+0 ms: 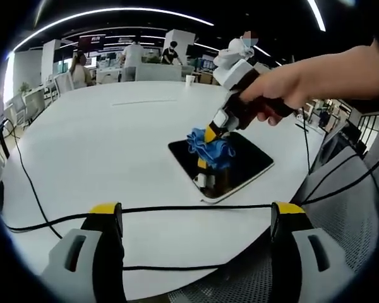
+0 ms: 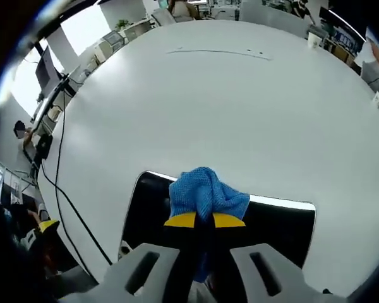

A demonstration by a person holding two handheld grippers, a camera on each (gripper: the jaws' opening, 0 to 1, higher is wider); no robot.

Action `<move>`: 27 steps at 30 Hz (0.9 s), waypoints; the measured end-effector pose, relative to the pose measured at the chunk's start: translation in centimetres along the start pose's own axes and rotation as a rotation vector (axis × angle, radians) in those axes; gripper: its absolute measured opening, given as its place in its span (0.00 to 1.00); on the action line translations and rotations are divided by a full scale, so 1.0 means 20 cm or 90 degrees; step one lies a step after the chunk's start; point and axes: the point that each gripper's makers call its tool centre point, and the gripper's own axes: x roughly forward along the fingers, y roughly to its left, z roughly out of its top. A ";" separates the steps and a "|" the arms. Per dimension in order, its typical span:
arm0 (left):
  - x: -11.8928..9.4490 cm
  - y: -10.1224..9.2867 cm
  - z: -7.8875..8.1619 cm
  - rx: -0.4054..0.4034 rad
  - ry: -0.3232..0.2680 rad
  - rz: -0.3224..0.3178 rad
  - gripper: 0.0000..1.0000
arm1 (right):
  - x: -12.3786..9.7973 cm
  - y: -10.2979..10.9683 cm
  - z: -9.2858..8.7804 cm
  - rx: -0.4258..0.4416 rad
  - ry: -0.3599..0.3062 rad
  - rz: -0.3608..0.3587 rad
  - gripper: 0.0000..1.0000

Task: Wipe the mirror surface with the cleaning cloth until all visible marks leave the cleaned area.

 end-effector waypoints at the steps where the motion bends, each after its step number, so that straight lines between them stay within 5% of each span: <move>1: 0.00 0.00 0.00 0.000 0.000 0.000 0.97 | 0.00 0.01 0.00 -0.001 0.001 0.002 0.02; 18: 0.01 0.00 -0.01 -0.003 0.006 -0.004 0.96 | 0.08 0.21 0.09 -0.029 0.009 0.043 0.02; 27: 0.01 0.00 -0.02 -0.008 0.008 -0.005 0.96 | 0.06 0.22 0.09 -0.034 -0.001 0.050 0.02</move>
